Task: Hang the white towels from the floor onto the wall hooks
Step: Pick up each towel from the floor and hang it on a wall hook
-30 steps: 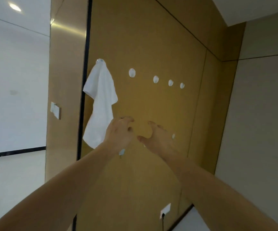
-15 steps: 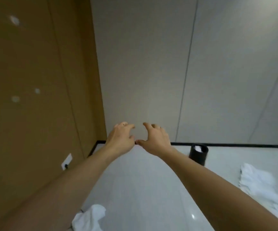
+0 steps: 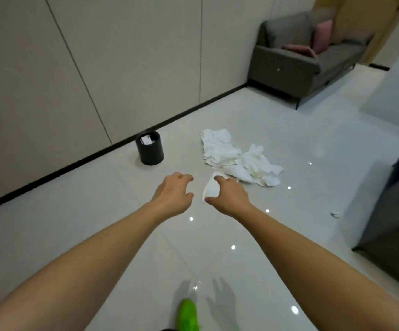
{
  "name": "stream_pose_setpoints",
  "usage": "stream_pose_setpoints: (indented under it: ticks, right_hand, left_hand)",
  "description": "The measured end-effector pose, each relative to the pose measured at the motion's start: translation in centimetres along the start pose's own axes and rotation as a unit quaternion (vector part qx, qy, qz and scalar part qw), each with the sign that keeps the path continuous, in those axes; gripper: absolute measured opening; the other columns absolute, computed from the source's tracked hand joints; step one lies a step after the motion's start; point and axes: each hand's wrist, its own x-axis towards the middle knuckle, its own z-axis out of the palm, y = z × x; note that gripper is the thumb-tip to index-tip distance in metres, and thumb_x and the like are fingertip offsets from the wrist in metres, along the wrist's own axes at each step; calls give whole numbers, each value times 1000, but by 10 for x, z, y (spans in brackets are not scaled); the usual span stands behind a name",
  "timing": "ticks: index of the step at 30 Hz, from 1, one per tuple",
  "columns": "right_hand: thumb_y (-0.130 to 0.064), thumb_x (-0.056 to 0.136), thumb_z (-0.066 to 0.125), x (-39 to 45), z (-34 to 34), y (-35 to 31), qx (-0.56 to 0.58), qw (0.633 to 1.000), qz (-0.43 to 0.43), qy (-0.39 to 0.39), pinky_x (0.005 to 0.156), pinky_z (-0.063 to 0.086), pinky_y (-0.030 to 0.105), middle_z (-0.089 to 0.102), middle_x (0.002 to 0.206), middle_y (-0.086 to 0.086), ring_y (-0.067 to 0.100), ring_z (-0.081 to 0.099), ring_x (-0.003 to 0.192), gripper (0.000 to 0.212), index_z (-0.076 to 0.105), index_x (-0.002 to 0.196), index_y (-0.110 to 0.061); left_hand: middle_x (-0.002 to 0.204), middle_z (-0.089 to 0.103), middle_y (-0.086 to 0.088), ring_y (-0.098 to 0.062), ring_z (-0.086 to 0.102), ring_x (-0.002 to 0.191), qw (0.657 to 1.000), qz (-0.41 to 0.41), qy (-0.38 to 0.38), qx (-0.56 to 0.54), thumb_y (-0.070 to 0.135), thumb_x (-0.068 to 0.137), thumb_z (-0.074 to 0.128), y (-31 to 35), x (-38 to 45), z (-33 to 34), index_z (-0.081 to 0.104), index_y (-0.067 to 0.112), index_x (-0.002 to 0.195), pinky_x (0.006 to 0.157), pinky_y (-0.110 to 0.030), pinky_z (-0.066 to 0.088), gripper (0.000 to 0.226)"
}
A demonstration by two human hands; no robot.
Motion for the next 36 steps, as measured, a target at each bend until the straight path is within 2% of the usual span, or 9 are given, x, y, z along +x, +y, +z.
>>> stream_pose_setpoints:
  ticks: [6,11,15,19,22,25,29,36]
  right_hand:
    - [-48,85,65,44,16,75,45,988,146,-35,101,44,44,45,140,11,32,45,127,76,33,150,-24]
    - [-46,86,67,79,32,121,100,969,222,-49,100,46,43,50,136,12,31,50,124,74,37,149,-21]
    - [-44,84,68,132,40,159,135,951,269,-66,96,49,39,59,125,12,30,56,117,71,42,145,-20]
    - [-43,82,70,218,45,199,159,943,283,-78,90,49,34,64,117,11,28,59,112,64,50,137,-19]
    - [-41,83,68,301,51,228,180,940,276,-93,88,44,30,64,119,9,26,57,116,61,52,136,-16]
    - [-40,86,66,380,57,248,202,932,270,-133,86,41,28,62,126,8,25,56,120,62,51,139,-12]
    - [-40,87,65,466,60,274,218,923,270,-166,97,41,31,61,131,9,26,53,125,59,53,137,-11]
    - [-41,89,64,572,103,304,202,912,284,-215,95,42,31,60,133,7,26,54,124,56,55,135,-12]
  left_hand:
    - [139,46,-5,-28,47,124,989,54,-140,7,31,90,56,7,88,62,44,26,141,97,-37,44,52]
    - [139,47,-8,-28,49,124,977,58,-204,8,29,90,56,14,153,99,45,22,143,97,-34,42,54]
    - [139,47,-8,-28,50,123,968,57,-244,16,30,90,56,24,217,133,44,21,143,97,-34,43,55]
    - [138,48,-7,-27,51,121,964,48,-259,23,31,91,56,31,297,165,44,21,142,92,-31,41,54]
    - [135,49,-7,-25,53,118,964,22,-265,21,31,92,56,30,363,189,46,21,140,85,-26,38,50]
    - [136,50,-7,-24,52,119,958,-50,-281,26,31,93,57,22,422,208,47,20,140,89,-26,38,49]
    - [134,53,-9,-25,55,114,943,-129,-305,38,30,92,59,13,489,226,51,19,137,89,-29,40,47]
    - [125,59,-9,-27,58,110,934,-167,-315,3,28,90,62,3,575,275,56,17,132,94,-34,46,44]
